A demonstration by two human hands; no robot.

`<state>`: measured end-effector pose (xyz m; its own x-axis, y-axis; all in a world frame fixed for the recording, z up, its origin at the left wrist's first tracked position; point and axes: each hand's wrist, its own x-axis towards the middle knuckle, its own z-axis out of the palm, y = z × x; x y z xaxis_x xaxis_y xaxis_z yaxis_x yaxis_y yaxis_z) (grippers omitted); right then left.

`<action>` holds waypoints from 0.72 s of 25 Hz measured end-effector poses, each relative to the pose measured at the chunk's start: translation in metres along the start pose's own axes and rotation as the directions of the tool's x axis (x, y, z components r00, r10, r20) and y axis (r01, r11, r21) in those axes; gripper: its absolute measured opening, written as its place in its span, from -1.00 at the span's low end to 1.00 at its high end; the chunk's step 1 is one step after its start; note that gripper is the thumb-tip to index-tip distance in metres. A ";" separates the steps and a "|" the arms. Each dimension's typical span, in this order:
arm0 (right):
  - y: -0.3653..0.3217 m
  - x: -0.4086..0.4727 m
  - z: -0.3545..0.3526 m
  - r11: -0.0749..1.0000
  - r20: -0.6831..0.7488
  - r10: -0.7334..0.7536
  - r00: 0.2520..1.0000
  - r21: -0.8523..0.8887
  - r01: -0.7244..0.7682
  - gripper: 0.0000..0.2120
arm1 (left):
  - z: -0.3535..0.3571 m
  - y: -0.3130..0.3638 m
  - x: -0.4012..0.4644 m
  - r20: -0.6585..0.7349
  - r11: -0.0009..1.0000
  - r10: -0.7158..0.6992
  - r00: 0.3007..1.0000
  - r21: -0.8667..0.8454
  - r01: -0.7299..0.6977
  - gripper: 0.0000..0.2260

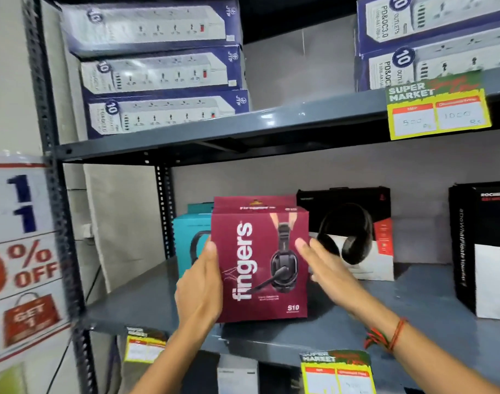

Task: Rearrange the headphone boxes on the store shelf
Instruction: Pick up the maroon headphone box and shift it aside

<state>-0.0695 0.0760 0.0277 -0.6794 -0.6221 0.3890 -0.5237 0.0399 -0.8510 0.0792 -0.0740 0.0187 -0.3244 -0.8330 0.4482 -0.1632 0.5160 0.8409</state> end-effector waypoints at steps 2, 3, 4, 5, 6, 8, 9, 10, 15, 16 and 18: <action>-0.003 -0.001 0.026 0.999 0.022 0.006 1.000 0.042 -0.007 -0.42 | -0.012 -0.024 0.007 -0.003 1.000 -0.007 1.000 -0.015 0.007 -0.20; -0.004 0.001 0.038 0.998 0.028 0.009 1.000 0.054 -0.011 -0.44 | -0.018 -0.034 0.013 -0.001 0.999 -0.014 1.000 -0.029 0.014 -0.15; -0.004 0.002 0.048 0.998 0.038 0.010 0.999 0.054 -0.012 -0.46 | -0.024 -0.043 0.018 0.010 0.999 -0.025 1.000 -0.047 0.025 -0.14; -0.004 0.004 0.057 0.999 0.045 0.009 0.999 0.050 -0.011 -0.48 | -0.030 -0.049 0.021 0.027 0.998 -0.028 0.999 -0.063 0.030 -0.15; -0.005 0.006 0.063 0.999 0.040 0.009 0.999 0.050 -0.011 -0.49 | -0.035 -0.054 0.024 0.053 0.996 -0.025 0.998 -0.082 0.030 -0.16; -0.008 0.009 0.073 0.998 0.025 -0.001 1.000 0.058 -0.001 -0.45 | -0.041 -0.059 0.028 0.098 0.993 0.003 0.995 -0.115 0.008 -0.20; -0.006 0.011 0.075 0.998 0.013 -0.003 1.000 0.060 0.002 -0.39 | -0.042 -0.058 0.029 0.093 0.992 0.029 0.995 -0.129 -0.017 -0.22; -0.004 0.013 0.076 0.999 0.002 -0.002 1.000 0.048 0.002 -0.31 | -0.042 -0.056 0.030 0.058 0.989 0.062 0.996 -0.141 -0.054 -0.25; -0.017 0.001 0.037 0.995 -0.181 -0.043 0.982 0.076 0.058 -0.37 | -0.023 -0.013 0.023 -0.266 0.803 0.387 0.883 -0.373 -0.465 -0.29; -0.016 -0.006 0.014 0.996 -0.263 -0.047 0.964 0.057 0.064 -0.39 | -0.005 0.007 0.015 -0.239 0.746 0.431 0.870 -0.448 -0.493 -0.31; -0.023 -0.014 -0.026 0.996 -0.366 -0.089 0.926 -0.007 0.093 -0.40 | 0.018 0.047 -0.001 -0.188 0.658 0.492 0.850 -0.558 -0.505 -0.35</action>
<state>-0.0615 0.1043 0.0515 -0.7708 -0.2933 0.5655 -0.5883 -0.0130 -0.8086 0.0546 -0.0456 0.0525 -0.1812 -0.4915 0.8518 0.5766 0.6486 0.4969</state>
